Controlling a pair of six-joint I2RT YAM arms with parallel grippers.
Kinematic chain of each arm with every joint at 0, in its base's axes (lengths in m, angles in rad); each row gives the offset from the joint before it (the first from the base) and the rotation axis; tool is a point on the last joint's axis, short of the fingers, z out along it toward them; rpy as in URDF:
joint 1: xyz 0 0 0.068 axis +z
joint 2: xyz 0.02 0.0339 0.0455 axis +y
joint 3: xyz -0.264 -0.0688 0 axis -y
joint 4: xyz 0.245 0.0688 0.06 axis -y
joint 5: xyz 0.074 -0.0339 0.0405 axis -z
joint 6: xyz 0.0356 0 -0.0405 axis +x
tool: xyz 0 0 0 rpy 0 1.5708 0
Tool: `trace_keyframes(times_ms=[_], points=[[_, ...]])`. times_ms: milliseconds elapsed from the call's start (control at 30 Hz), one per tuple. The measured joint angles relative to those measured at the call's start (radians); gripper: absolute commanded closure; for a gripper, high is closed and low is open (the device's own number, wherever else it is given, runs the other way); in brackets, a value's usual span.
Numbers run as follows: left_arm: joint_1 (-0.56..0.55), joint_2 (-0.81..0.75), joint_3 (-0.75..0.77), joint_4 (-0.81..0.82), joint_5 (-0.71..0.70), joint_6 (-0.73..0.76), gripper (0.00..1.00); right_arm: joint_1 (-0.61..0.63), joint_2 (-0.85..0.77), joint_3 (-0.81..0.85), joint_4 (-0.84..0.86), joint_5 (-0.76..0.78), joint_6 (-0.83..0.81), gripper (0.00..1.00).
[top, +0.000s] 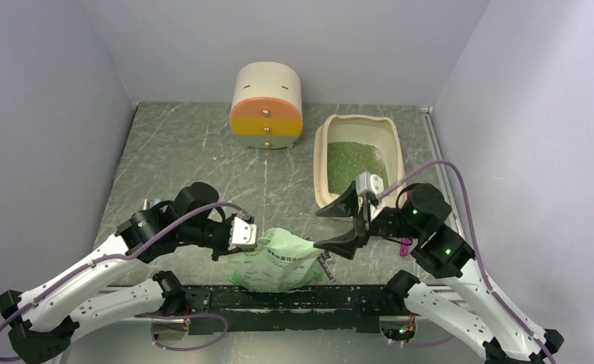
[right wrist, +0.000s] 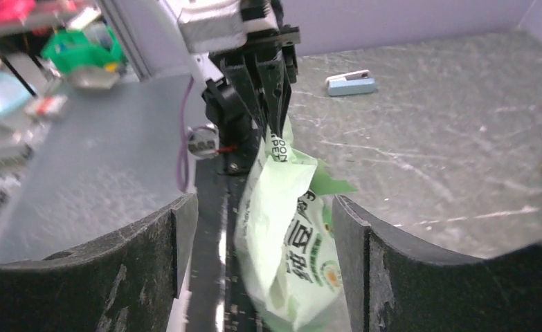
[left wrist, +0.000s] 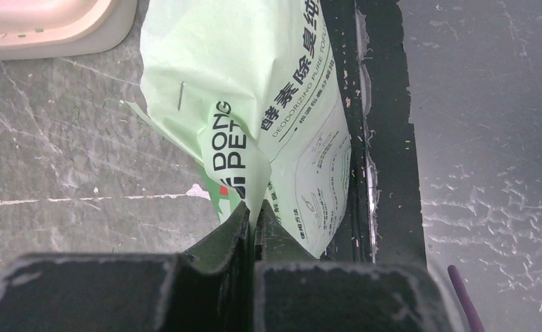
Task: Fill the litter box with clean litter
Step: Close the cat litter bag at the center of the board.
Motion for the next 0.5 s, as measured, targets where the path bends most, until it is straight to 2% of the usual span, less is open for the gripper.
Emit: trace_keyframes(times_ms=[100,267,500], points=[[0.0,0.028,0.039,-0.037,-0.003,0.0,0.95,0.005,0.0,-0.016,-0.007,-0.056,-0.18,0.27],[0.0,0.047,0.071,-0.074,-0.005,0.0,0.95,0.027,0.123,0.052,-0.118,-0.076,-0.457,0.29],[0.0,0.055,0.074,-0.077,-0.006,0.0,0.95,0.175,0.216,0.077,-0.198,-0.035,-0.636,0.31]])
